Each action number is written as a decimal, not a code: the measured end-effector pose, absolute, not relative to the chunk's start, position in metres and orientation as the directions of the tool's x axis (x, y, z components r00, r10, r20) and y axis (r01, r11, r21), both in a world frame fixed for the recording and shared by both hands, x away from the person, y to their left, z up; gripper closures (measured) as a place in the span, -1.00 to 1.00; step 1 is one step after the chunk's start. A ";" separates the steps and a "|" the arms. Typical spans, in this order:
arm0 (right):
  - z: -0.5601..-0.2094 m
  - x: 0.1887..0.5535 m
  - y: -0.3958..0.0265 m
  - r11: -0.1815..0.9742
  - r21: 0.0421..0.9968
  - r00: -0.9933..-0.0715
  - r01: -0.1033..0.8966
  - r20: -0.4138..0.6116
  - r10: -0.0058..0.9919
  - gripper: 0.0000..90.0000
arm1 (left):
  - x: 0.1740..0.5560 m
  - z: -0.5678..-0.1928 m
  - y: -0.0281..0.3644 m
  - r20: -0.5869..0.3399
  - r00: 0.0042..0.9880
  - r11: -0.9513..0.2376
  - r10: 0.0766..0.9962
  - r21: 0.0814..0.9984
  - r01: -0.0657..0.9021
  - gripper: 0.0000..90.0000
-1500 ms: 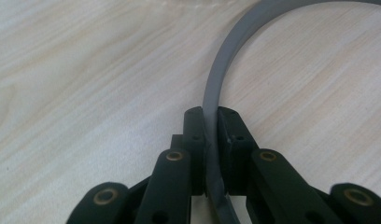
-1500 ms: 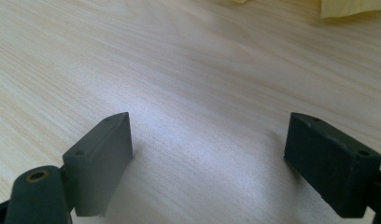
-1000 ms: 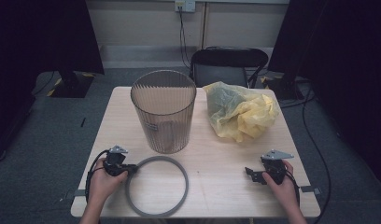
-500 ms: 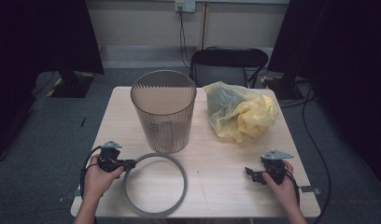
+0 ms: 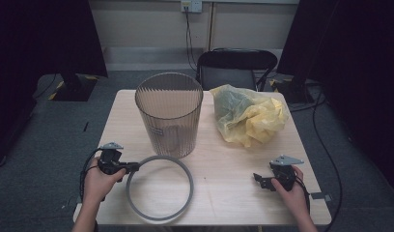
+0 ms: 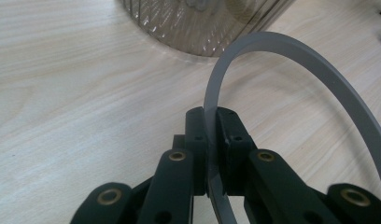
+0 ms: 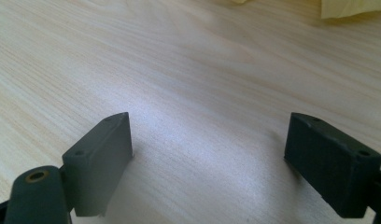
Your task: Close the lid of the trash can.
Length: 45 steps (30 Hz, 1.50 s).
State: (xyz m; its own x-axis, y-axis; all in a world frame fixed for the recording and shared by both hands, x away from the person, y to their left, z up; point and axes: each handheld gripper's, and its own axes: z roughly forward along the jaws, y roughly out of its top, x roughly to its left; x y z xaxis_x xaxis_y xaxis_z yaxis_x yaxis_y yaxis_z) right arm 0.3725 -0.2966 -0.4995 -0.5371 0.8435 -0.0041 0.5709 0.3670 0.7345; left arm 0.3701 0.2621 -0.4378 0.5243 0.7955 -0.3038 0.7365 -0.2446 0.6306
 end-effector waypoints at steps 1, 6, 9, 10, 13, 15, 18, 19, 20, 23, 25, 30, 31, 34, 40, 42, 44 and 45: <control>-0.500 0.373 -0.297 0.367 0.735 -0.537 0.571 -0.004 0.844 -0.69 | 0.370 -0.437 0.262 -0.305 0.522 -0.242 0.796 0.630 0.738 0.87; -0.500 0.372 -0.297 0.367 0.734 -0.537 0.571 -0.004 0.844 -0.69 | 0.370 -0.433 0.265 -0.308 0.520 -0.246 0.797 0.621 0.744 0.87; -0.500 0.373 -0.297 0.367 0.734 -0.537 0.571 -0.004 0.844 -0.69 | 0.371 -0.430 0.266 -0.311 0.521 -0.244 0.795 0.622 0.744 0.86; -0.500 0.372 -0.297 0.367 0.734 -0.537 0.571 -0.004 0.844 -0.69 | 0.371 -0.429 0.267 -0.311 0.523 -0.245 0.794 0.623 0.743 0.86; -0.500 0.373 -0.297 0.367 0.734 -0.537 0.571 -0.004 0.844 -0.69 | 0.370 -0.423 0.267 -0.301 0.526 -0.252 0.796 0.624 0.739 0.87; -0.500 0.373 -0.297 0.367 0.735 -0.537 0.571 -0.004 0.844 -0.69 | 0.370 -0.420 0.267 -0.302 0.529 -0.257 0.793 0.622 0.740 0.86; -0.500 0.372 -0.297 0.367 0.734 -0.537 0.571 -0.004 0.844 -0.69 | 0.371 -0.414 0.267 -0.310 0.529 -0.253 0.790 0.621 0.742 0.87; -0.500 0.372 -0.297 0.367 0.734 -0.537 0.571 -0.004 0.844 -0.69 | 0.371 -0.412 0.267 -0.313 0.528 -0.250 0.789 0.621 0.742 0.87; -0.500 0.372 -0.297 0.367 0.734 -0.537 0.571 -0.004 0.843 -0.69 | 0.371 -0.411 0.267 -0.315 0.532 -0.253 0.786 0.621 0.742 0.87; -0.499 0.372 -0.297 0.367 0.734 -0.536 0.572 -0.003 0.844 -0.69 | 0.372 -0.407 0.266 -0.300 0.535 -0.263 0.790 0.622 0.738 0.87; -0.500 0.372 -0.297 0.367 0.734 -0.537 0.571 -0.004 0.844 -0.69 | 0.372 -0.405 0.265 -0.313 0.536 -0.259 0.784 0.620 0.741 0.87; -0.500 0.373 -0.297 0.367 0.735 -0.537 0.571 -0.004 0.843 -0.69 | 0.373 -0.400 0.263 -0.315 0.538 -0.257 0.782 0.623 0.739 0.87; -0.500 0.372 -0.297 0.367 0.734 -0.537 0.571 -0.004 0.844 -0.69 | 0.373 -0.398 0.262 -0.311 0.542 -0.263 0.780 0.623 0.736 0.87; -0.500 0.372 -0.297 0.367 0.734 -0.537 0.571 -0.004 0.843 -0.69 | 0.373 -0.394 0.262 -0.311 0.549 -0.267 0.776 0.627 0.732 0.87; -0.500 0.372 -0.297 0.367 0.734 -0.537 0.571 -0.004 0.843 -0.69 | 0.372 -0.383 0.264 -0.311 0.553 -0.261 0.773 0.638 0.725 0.87; -0.500 0.372 -0.297 0.367 0.734 -0.537 0.571 -0.004 0.843 -0.69 | 0.371 -0.379 0.264 -0.308 0.557 -0.264 0.772 0.641 0.720 0.87; -0.500 0.372 -0.297 0.367 0.734 -0.537 0.571 -0.004 0.843 -0.69 | 0.371 -0.375 0.265 -0.305 0.558 -0.266 0.772 0.643 0.718 0.87; -0.500 0.372 -0.297 0.367 0.734 -0.537 0.571 -0.004 0.843 -0.69 | 0.370 -0.373 0.266 -0.306 0.557 -0.261 0.773 0.646 0.717 0.87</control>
State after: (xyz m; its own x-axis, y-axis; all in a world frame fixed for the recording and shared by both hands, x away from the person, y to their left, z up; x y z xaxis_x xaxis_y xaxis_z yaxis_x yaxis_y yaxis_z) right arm 0.3725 -0.2966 -0.4995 -0.5372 0.8435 -0.0043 0.5708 0.3672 0.7344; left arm 0.3702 0.2656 -0.3731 0.5567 0.7725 -0.3056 0.7172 -0.2612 0.6461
